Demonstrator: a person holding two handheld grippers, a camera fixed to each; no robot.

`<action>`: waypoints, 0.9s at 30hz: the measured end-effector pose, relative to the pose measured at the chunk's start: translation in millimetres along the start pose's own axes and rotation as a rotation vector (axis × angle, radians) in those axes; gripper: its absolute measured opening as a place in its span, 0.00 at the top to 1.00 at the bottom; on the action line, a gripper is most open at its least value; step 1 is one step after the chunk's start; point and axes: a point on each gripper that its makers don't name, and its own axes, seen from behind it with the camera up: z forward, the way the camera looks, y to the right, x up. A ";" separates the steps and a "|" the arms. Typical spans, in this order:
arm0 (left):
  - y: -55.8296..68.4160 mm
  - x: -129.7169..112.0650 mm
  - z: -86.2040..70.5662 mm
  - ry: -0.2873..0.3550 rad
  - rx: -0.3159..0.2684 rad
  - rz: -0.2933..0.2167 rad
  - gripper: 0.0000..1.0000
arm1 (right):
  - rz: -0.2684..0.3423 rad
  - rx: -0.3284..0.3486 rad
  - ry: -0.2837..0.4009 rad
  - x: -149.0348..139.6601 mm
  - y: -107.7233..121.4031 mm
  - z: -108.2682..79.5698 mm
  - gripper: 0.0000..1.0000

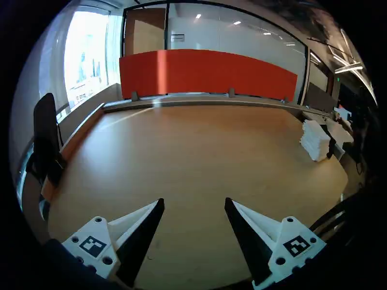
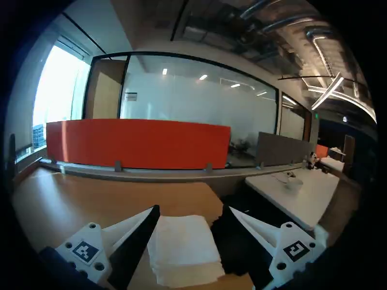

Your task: Fold towel

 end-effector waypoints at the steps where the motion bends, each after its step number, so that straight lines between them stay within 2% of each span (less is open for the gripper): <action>1: -0.4 2.0 0.2 0.005 0.001 -0.001 0.08 | 0.000 0.002 0.005 1.7 -1.9 0.0 0.00; 8: -6.7 28.1 2.3 0.080 0.014 -0.021 0.07 | -0.004 0.038 0.036 14.3 -21.4 -0.2 0.00; 11: -13.5 43.8 3.5 0.120 0.026 -0.034 0.07 | -0.007 0.059 0.048 18.7 -31.5 -0.4 0.00; 23: -53.2 128.9 9.5 0.306 0.092 -0.052 0.07 | -0.016 0.149 0.089 43.0 -79.5 -6.5 0.00; 27: -65.1 161.0 11.2 0.365 0.108 -0.044 0.08 | -0.016 0.175 0.097 49.9 -96.7 -8.8 0.00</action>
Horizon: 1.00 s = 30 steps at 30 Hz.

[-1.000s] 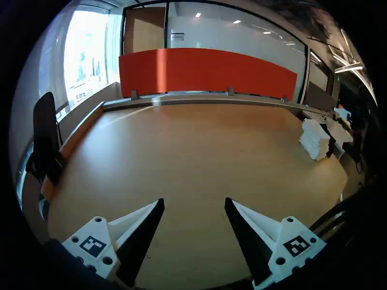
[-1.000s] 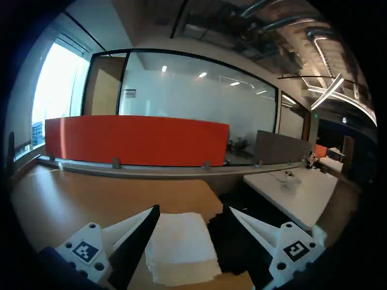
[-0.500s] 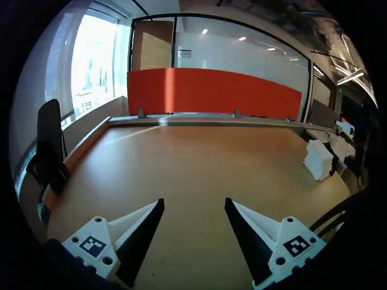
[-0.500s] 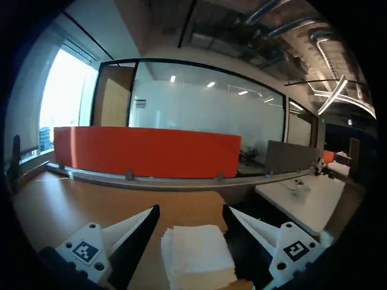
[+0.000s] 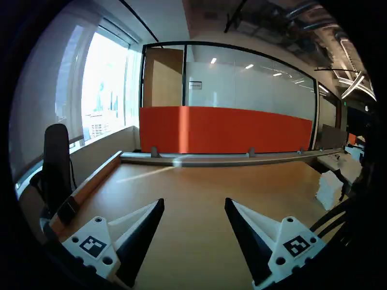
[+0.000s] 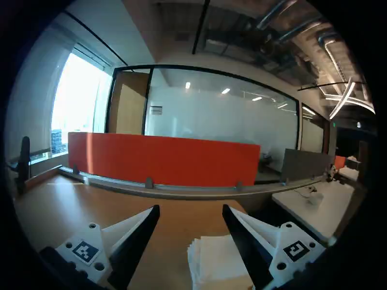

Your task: Fold towel

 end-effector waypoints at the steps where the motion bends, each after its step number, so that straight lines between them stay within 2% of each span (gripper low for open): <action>1: -2.0 6.4 3.1 0.013 0.002 0.005 0.08 | 0.002 0.006 0.003 2.3 -4.4 0.1 0.00; 8: -10.2 46.4 21.5 0.095 0.012 0.034 0.08 | 0.016 0.047 0.026 15.9 -36.7 2.8 0.00; 18: -16.8 88.3 38.7 0.177 0.016 0.042 0.07 | 0.048 0.095 0.063 42.2 -79.5 6.2 0.00; 23: -20.7 100.8 43.9 0.202 0.017 0.038 0.07 | 0.066 0.109 0.074 51.2 -96.2 7.6 0.00; 30: -19.2 105.8 47.4 0.217 0.004 0.037 0.07 | 0.084 0.105 0.083 55.0 -104.6 6.6 0.00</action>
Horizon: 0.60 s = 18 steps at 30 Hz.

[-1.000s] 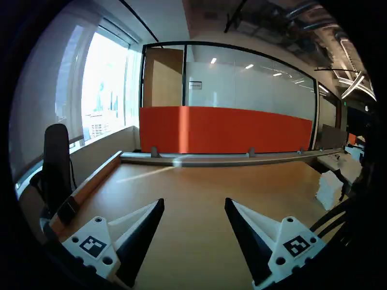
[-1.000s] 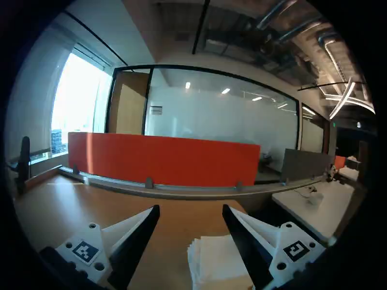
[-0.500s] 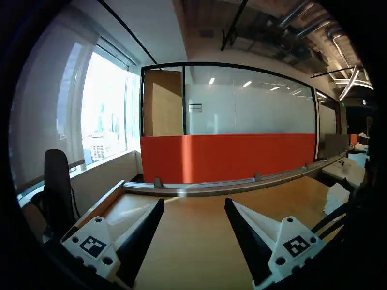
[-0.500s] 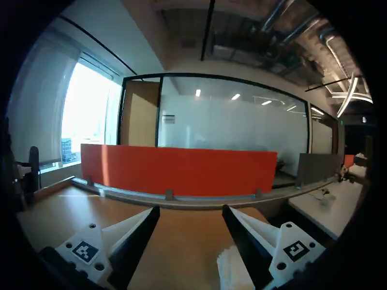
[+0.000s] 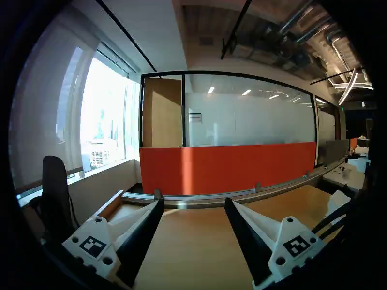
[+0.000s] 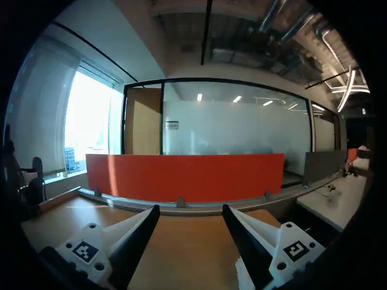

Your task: Fold towel

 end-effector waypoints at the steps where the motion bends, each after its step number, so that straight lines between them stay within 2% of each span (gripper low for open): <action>1: 0.3 -0.2 0.3 0.001 -0.001 -0.002 0.07 | 0.001 -0.003 0.001 -0.1 -0.5 -0.1 0.00; 8: -0.8 -9.2 1.0 0.010 -0.006 -0.014 0.07 | 0.002 -0.010 0.013 -3.8 -7.2 -0.6 0.00; 18: -7.8 -41.0 1.8 0.025 0.009 -0.006 0.08 | -0.001 -0.015 0.027 -21.9 -16.1 0.0 0.00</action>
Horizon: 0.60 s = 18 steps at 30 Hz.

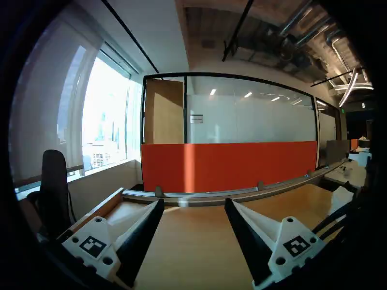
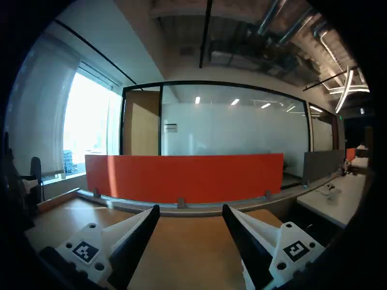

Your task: Fold towel

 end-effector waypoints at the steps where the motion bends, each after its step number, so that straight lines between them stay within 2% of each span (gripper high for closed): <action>1: -0.2 -5.2 -0.6 0.000 0.001 0.003 0.08 | 0.000 0.000 0.000 -2.4 -1.2 -0.2 0.00; 14: -0.1 -75.9 -6.0 0.001 0.002 0.048 0.08 | -0.001 -0.018 -0.022 -44.8 -3.8 -6.7 0.00; 18: -0.3 -90.8 -7.2 0.014 0.010 0.053 0.08 | 0.005 -0.033 -0.025 -52.9 -0.7 -9.4 0.00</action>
